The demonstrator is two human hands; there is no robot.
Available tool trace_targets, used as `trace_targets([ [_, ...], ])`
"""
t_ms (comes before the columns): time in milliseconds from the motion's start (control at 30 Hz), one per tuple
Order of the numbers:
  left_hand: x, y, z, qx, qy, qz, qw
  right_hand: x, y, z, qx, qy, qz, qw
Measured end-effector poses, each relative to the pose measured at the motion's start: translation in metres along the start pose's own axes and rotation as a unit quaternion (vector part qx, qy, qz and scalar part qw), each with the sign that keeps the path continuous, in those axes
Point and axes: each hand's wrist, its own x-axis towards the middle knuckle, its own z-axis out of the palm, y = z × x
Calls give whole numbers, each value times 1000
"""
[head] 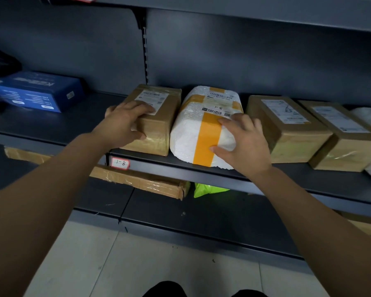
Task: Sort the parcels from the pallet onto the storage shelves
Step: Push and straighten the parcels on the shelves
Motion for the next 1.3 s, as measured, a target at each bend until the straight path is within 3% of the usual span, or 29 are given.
trace_targets([
  [233,7,-1,1,17,-19,7,1000,0,3,3,0,-9,2,1000],
  [433,9,16,5,97,-18,-35,994,-6,4,-6,4,-61,-3,998],
  [500,12,41,3,78,5,-48,996,-12,16,-17,25,-40,12,999],
  [600,25,111,5,7,95,19,995,-20,51,-43,16,26,56,998],
  [667,38,171,11,-13,108,89,990,-25,80,-64,-18,46,103,993],
  [833,76,286,47,45,6,188,981,-32,153,-113,-133,-46,229,963],
  [1000,102,321,76,120,-94,163,975,-42,205,-125,-170,-213,269,924],
  [1300,97,290,60,90,-113,209,967,-54,200,-127,-179,-139,199,954],
])
